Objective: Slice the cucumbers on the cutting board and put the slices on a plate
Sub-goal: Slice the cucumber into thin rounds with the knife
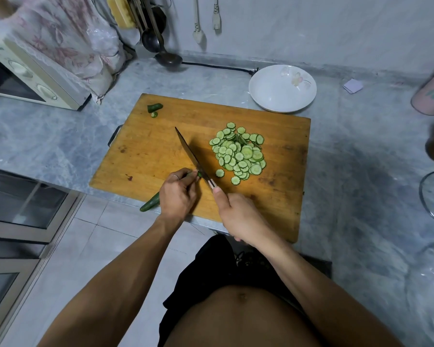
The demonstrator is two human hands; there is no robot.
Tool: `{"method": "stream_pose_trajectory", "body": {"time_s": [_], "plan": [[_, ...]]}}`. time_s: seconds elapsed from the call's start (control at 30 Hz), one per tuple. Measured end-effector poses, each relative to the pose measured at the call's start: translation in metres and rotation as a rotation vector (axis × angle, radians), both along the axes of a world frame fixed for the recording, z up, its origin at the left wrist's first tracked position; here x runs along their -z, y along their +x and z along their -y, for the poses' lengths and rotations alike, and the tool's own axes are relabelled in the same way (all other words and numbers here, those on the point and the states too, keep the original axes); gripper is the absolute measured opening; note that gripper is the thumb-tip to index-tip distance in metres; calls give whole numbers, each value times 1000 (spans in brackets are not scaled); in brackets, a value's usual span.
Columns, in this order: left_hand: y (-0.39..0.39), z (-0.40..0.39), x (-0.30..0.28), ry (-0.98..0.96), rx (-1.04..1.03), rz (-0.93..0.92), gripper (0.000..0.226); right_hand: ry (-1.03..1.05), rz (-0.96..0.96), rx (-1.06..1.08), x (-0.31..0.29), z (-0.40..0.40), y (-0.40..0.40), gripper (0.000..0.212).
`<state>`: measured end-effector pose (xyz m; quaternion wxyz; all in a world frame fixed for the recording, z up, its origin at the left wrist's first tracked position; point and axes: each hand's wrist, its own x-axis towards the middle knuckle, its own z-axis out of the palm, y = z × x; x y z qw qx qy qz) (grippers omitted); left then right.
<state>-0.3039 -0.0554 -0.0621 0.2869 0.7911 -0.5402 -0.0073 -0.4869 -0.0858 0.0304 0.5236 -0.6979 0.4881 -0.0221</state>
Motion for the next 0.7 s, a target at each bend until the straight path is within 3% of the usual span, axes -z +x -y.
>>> {"method": "stream_pose_trajectory", "body": {"time_s": [0.7], "plan": [[-6,-3,-4,-48,-14,-118,18,8,-6,41,-4,13,-16,59]]}}
